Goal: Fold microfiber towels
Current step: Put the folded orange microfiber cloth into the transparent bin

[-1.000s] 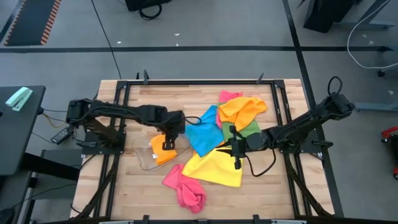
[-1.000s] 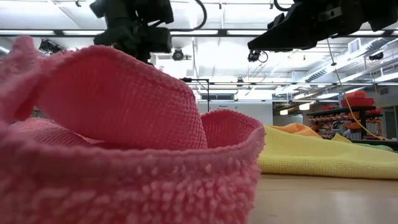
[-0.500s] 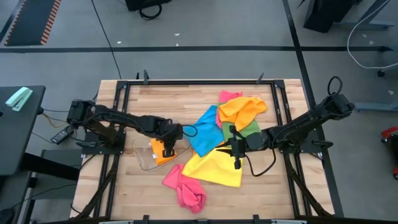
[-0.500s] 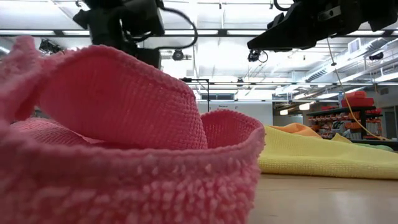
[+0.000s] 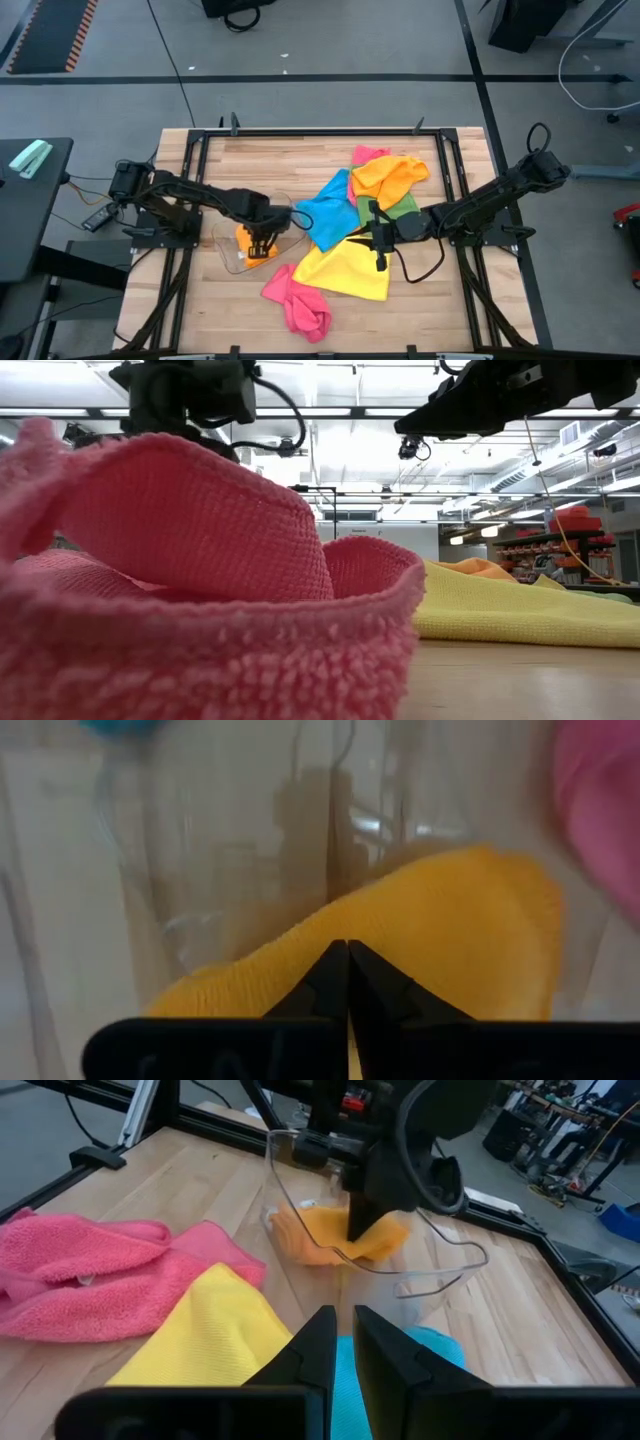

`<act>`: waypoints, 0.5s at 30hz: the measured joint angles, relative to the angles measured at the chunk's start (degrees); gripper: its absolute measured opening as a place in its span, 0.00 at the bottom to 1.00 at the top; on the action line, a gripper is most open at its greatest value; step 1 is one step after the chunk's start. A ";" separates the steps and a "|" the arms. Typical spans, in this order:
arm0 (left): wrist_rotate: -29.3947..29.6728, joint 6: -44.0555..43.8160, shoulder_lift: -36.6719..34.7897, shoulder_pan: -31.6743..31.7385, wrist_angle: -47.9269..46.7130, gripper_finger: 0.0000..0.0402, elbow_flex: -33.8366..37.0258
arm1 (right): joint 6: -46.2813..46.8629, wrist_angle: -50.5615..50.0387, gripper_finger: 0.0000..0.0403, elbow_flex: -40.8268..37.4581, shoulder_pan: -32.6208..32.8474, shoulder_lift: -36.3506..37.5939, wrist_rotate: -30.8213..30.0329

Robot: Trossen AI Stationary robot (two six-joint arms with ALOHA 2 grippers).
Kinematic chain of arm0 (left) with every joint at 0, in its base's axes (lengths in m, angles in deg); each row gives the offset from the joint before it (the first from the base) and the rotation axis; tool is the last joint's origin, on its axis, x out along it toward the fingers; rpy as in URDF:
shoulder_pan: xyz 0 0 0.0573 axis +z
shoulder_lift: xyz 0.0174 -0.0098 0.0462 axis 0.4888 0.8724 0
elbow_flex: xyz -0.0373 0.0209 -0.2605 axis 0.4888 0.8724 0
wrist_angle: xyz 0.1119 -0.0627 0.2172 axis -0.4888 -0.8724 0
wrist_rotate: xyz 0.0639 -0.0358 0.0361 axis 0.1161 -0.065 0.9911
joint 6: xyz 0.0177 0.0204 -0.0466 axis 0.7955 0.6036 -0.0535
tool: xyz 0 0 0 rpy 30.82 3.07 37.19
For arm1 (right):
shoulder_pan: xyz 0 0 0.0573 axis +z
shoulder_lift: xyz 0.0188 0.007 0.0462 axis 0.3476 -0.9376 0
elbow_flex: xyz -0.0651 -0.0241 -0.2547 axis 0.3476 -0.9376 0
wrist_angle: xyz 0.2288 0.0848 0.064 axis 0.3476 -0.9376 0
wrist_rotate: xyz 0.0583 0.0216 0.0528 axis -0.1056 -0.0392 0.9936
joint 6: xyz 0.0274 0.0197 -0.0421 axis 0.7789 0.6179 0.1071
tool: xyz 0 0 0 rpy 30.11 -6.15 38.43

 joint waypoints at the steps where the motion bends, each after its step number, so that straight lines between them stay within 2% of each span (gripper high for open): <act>1: 0.08 0.11 0.00 -0.02 1.42 0.03 0.00 | -0.01 0.00 0.11 0.00 0.00 0.00 0.00; 5: 1.46 0.13 0.00 -0.38 6.45 0.06 0.78 | 0.03 0.00 0.11 0.00 0.00 0.00 0.02; 9: 1.56 -0.29 0.00 -1.13 6.33 0.06 3.31 | 0.47 -0.03 0.11 0.00 0.04 0.00 0.68; 12: 1.06 -0.79 0.04 -1.42 2.76 0.03 4.04 | 0.44 -0.04 0.11 0.00 0.04 0.00 0.72; 15: -3.29 -0.92 0.04 -1.29 -2.57 0.02 3.63 | 0.42 -0.02 0.11 0.00 0.04 0.00 0.72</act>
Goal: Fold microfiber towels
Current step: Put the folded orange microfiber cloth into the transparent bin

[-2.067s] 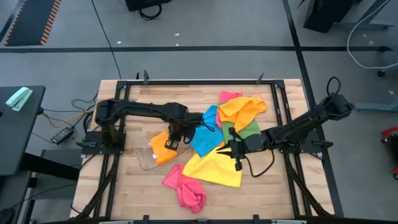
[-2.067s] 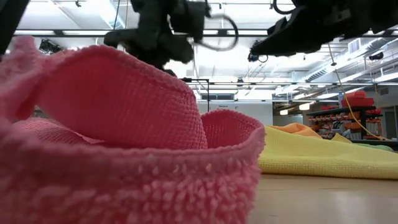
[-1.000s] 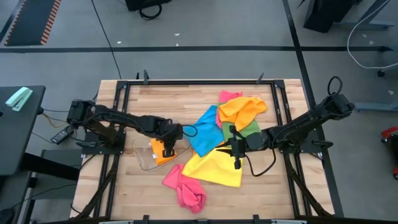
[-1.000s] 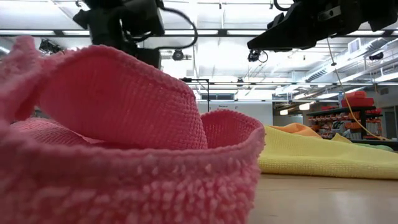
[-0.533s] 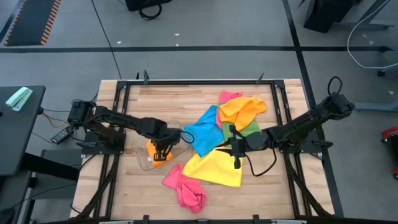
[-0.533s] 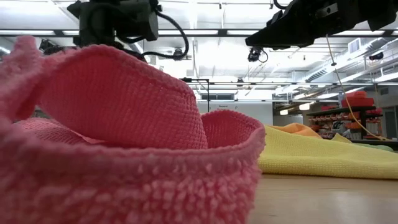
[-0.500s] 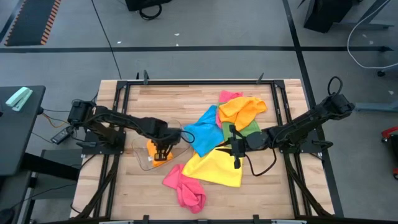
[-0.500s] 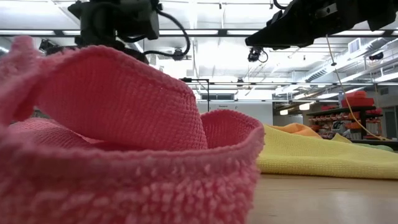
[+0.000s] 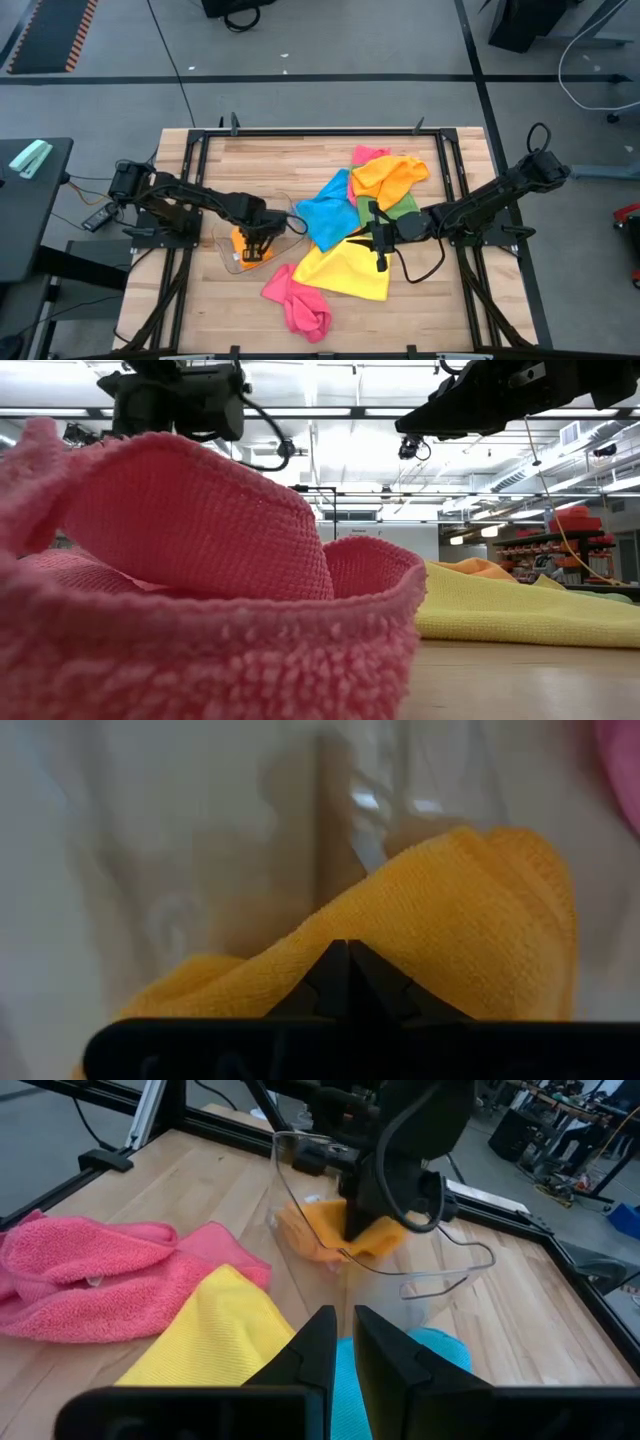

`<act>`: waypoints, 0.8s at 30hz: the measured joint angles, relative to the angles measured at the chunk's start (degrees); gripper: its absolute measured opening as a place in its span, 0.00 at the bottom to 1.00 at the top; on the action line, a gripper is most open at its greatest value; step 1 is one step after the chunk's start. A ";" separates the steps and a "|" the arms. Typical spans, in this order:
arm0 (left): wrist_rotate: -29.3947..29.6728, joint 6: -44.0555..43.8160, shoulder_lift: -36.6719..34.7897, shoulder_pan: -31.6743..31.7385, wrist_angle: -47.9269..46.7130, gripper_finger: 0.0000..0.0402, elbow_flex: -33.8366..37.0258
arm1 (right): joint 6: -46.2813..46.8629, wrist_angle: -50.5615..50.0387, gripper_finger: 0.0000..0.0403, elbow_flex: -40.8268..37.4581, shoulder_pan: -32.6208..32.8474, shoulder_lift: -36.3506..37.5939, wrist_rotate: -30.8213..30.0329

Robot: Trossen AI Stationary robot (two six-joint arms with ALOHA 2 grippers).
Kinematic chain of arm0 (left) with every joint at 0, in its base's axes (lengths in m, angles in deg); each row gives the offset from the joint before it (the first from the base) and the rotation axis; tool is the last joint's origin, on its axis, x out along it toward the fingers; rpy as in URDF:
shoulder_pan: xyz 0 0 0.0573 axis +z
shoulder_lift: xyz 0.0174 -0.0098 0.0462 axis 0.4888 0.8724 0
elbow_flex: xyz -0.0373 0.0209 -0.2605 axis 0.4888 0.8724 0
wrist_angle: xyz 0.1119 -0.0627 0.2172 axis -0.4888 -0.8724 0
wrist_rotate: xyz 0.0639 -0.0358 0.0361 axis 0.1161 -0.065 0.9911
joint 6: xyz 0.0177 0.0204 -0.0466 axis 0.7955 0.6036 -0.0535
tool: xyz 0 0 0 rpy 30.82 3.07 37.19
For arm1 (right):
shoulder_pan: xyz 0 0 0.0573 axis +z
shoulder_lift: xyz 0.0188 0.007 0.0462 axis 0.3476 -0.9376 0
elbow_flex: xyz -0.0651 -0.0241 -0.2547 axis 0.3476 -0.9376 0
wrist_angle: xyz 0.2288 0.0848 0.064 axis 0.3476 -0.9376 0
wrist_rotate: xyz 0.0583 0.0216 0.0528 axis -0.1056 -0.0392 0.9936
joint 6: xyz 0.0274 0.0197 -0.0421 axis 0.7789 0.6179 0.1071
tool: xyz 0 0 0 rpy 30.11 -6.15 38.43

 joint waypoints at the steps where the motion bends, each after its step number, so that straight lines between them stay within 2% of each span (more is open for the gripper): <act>1: -1.89 -0.02 0.00 0.12 -1.18 0.02 -0.07 | 0.00 0.00 0.11 0.00 0.00 0.00 0.00; 3: -3.61 -0.02 0.00 0.17 -1.88 0.03 -0.09 | -0.01 0.03 0.11 0.00 -0.02 0.00 0.00; 9: -3.68 1.59 -0.06 0.20 2.32 0.07 -0.54 | -0.39 0.81 0.11 0.00 -0.02 0.00 0.00; 15: 0.03 2.09 -0.18 0.06 1.86 0.03 -3.39 | -0.15 0.83 0.11 0.00 -0.02 0.00 0.19; 20: 0.13 4.91 0.36 -0.33 -0.87 0.02 -0.56 | -0.12 0.81 0.11 0.00 0.00 0.00 0.59; 24: 0.46 4.97 0.37 -0.11 -1.38 0.06 0.42 | -0.16 0.83 0.11 0.00 0.02 0.00 0.90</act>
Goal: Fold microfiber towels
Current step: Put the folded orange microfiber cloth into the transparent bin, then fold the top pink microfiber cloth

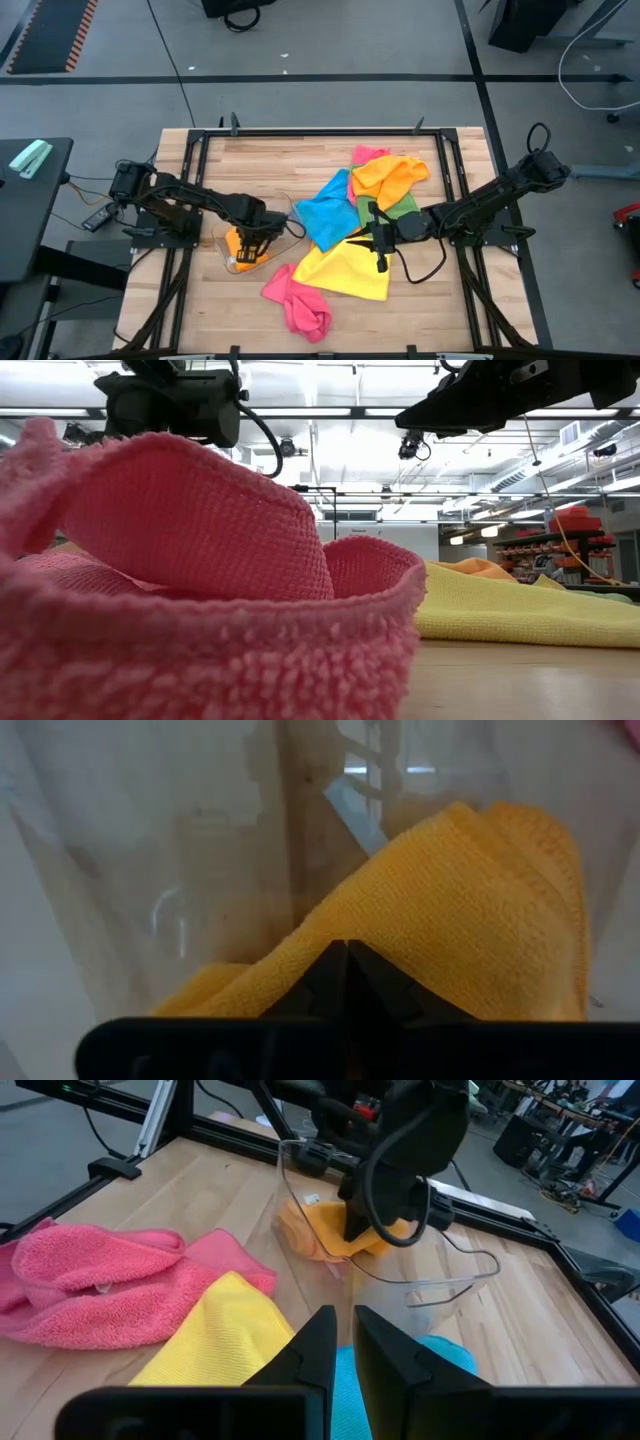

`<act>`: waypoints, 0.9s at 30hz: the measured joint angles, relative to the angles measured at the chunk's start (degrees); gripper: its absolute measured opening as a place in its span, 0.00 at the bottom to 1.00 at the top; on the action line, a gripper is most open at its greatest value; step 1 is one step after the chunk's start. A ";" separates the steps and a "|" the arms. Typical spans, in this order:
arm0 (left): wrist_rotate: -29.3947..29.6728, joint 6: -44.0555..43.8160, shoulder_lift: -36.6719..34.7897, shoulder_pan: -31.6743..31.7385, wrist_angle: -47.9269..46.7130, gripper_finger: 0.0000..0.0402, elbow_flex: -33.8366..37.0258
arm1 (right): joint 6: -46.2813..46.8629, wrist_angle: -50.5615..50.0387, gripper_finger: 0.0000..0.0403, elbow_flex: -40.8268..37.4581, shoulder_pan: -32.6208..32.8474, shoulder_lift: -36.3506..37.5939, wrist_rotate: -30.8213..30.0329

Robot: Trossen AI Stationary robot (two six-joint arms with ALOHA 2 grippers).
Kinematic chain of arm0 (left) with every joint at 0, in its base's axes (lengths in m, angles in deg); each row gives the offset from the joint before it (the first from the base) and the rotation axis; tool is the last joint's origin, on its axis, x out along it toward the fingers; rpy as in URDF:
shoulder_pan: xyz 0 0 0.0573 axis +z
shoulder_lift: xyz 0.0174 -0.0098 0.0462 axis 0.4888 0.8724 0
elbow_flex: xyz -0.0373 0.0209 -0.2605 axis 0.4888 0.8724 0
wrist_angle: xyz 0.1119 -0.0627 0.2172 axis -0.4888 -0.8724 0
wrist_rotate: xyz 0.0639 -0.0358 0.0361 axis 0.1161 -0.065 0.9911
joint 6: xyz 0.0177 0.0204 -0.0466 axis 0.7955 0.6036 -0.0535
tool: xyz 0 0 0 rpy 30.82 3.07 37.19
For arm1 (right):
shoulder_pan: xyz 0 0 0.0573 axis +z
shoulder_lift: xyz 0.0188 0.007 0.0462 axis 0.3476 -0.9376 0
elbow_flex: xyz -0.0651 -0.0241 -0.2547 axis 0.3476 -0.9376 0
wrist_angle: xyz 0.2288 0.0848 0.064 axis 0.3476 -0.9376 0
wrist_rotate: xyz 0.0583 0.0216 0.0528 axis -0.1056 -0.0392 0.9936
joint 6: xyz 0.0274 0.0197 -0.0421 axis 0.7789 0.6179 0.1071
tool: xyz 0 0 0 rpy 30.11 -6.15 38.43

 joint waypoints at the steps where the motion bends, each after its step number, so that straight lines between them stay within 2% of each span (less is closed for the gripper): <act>1: 0.57 0.00 0.00 0.21 -0.31 0.07 -0.48 | -0.01 0.01 0.11 0.00 -0.01 0.00 0.00; 9: 9.39 4.72 -0.03 0.50 -7.18 0.05 -11.57 | 0.26 -0.01 0.11 0.00 -0.04 0.00 0.13; 14: 5.74 7.84 -0.07 0.16 -7.20 0.03 -17.02 | 0.71 -0.01 0.11 0.00 -0.04 0.00 0.13; 18: 3.27 7.81 -0.09 -1.10 -3.08 0.07 -18.66 | 1.18 -0.04 0.11 0.00 -0.04 0.00 0.12; 22: -1.86 7.46 -0.09 -3.24 4.01 0.12 -18.24 | 1.25 -0.06 0.11 0.00 -0.04 0.00 0.11; 27: -2.44 8.84 -0.09 -6.16 14.47 0.17 -15.90 | 1.60 -0.16 0.11 -0.02 -0.04 0.00 0.12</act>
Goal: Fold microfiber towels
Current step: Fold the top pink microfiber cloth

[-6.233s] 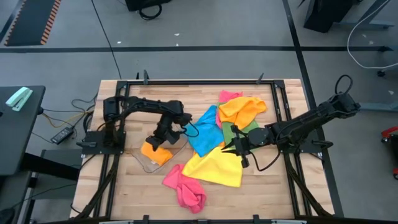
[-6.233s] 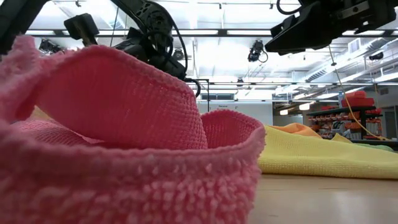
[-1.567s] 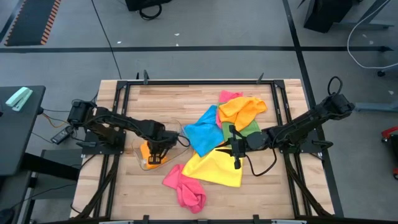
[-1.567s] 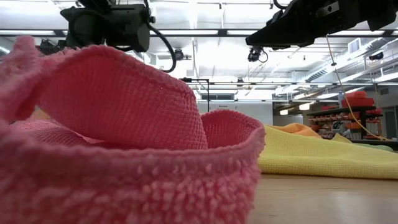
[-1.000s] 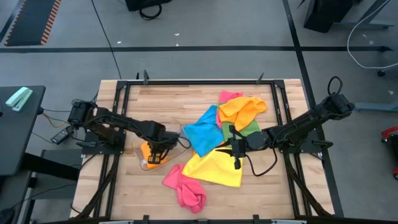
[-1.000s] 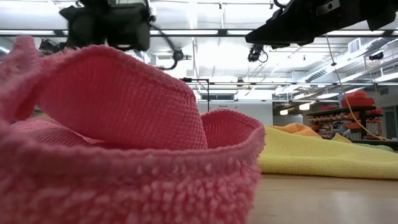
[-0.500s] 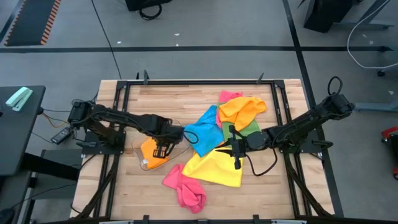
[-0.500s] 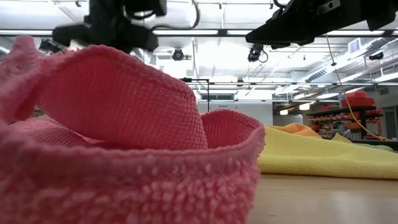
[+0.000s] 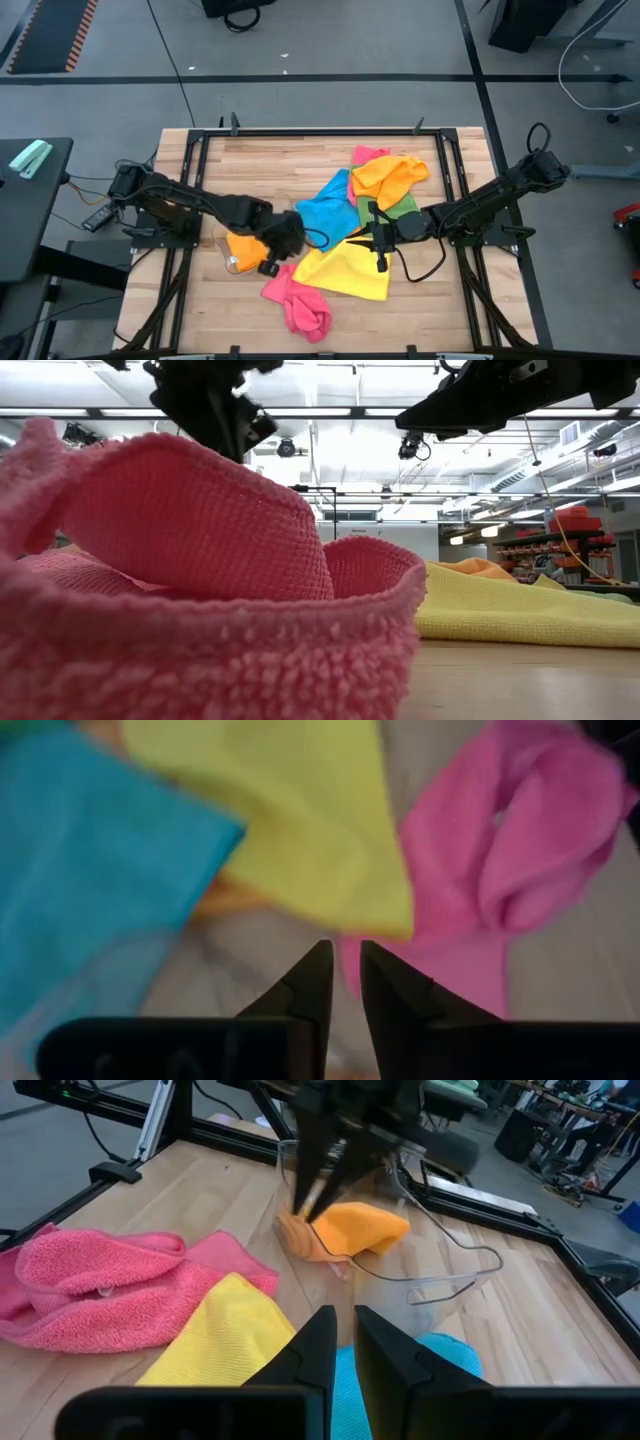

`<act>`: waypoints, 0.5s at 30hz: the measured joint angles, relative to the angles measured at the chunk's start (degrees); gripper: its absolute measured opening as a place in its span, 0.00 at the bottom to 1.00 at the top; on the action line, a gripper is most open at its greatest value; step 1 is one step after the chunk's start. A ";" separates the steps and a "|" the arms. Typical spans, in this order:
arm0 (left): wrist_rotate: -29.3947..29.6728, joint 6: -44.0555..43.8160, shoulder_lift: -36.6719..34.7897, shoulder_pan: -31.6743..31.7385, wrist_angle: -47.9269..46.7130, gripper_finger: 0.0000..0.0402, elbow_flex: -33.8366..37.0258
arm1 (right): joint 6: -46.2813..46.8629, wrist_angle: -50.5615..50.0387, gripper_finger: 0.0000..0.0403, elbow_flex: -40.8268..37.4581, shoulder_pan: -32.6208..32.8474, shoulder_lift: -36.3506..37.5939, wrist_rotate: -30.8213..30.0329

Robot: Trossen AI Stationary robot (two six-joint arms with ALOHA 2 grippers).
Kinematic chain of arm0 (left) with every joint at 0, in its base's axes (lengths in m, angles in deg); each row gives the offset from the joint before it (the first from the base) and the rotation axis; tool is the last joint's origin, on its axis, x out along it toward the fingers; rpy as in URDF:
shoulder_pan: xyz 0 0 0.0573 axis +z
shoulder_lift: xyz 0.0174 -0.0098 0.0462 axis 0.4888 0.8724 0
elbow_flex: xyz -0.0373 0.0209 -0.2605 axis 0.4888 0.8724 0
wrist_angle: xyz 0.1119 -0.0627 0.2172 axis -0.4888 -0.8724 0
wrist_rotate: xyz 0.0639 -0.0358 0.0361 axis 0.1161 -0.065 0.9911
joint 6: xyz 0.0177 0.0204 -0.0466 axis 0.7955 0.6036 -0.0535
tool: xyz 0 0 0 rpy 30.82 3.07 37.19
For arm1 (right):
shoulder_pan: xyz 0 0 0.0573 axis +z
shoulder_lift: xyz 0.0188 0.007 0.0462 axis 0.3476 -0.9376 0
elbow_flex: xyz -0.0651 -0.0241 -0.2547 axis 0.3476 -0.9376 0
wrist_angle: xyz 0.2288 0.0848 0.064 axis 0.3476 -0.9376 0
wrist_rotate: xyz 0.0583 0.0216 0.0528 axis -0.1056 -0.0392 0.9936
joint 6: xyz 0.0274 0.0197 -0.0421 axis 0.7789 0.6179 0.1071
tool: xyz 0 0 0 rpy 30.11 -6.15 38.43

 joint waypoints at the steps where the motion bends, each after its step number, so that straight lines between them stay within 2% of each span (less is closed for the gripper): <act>1: 0.49 0.13 0.19 -0.34 1.48 0.18 0.19 | 0.39 -0.12 0.12 0.00 0.00 0.00 0.03; 6: 6.49 1.55 0.52 -0.18 4.53 0.21 0.17 | 4.61 -1.49 0.17 0.00 -0.39 0.00 0.23; 9: 12.25 3.55 0.27 0.33 3.99 0.23 -1.03 | 8.44 -2.50 0.23 0.00 -1.55 -0.28 0.16; 12: 16.07 3.63 0.10 1.09 4.46 0.22 -2.70 | 11.71 -2.86 0.29 -0.02 -2.89 -1.58 -2.99; 15: 16.74 2.50 0.09 1.69 3.28 0.21 -3.15 | 14.55 -4.13 0.33 -0.02 -5.25 -3.14 -5.87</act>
